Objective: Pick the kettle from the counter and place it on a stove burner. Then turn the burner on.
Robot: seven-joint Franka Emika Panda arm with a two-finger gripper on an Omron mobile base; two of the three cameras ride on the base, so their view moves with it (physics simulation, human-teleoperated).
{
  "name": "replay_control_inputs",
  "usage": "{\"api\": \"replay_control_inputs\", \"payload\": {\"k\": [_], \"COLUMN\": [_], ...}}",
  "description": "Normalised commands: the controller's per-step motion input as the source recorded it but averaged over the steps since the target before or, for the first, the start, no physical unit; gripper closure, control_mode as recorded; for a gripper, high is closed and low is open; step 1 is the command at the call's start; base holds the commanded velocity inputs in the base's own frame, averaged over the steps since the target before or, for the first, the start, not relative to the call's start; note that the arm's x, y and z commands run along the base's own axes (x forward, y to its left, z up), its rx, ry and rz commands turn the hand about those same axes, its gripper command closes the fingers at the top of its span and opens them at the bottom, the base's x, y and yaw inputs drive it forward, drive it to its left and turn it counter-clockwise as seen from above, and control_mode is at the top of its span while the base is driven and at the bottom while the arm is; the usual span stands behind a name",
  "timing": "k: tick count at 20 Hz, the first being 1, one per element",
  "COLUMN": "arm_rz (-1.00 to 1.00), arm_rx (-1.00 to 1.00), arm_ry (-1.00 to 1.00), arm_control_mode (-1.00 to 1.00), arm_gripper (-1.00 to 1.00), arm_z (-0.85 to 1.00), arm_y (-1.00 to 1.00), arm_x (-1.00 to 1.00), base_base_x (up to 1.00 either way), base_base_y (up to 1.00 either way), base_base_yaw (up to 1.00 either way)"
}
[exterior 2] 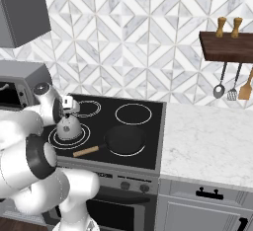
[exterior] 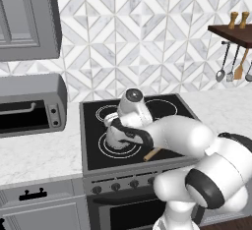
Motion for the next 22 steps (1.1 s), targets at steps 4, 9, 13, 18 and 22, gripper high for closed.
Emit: {"api": "replay_control_inputs", "payload": {"k": [4,9,13,18,22], "arm_rz": [-0.01,-0.03,-0.06,-0.15,-0.2], "arm_rx": [0.0,0.0,0.0,0.0,0.0], "arm_ry": [-0.04,-0.1,-0.13,-0.18,-0.26], "arm_control_mode": [-1.0,-1.0,-1.0,-1.0,-1.0], "arm_gripper": [-1.0,-1.0,-1.0,-1.0,-1.0], "arm_z": [0.35,0.0,0.0,0.0,0.0], "arm_y": [0.03,0.0,0.13,0.27,0.37], "arm_x": [-0.81,-0.98,-0.83,-0.77,-0.62], "base_base_x": [0.0,0.0,0.0,0.0,0.0], "base_base_y": [0.0,0.0,0.0,0.0,0.0], "base_base_yaw": [0.0,0.0,0.0,0.0,0.0]}}
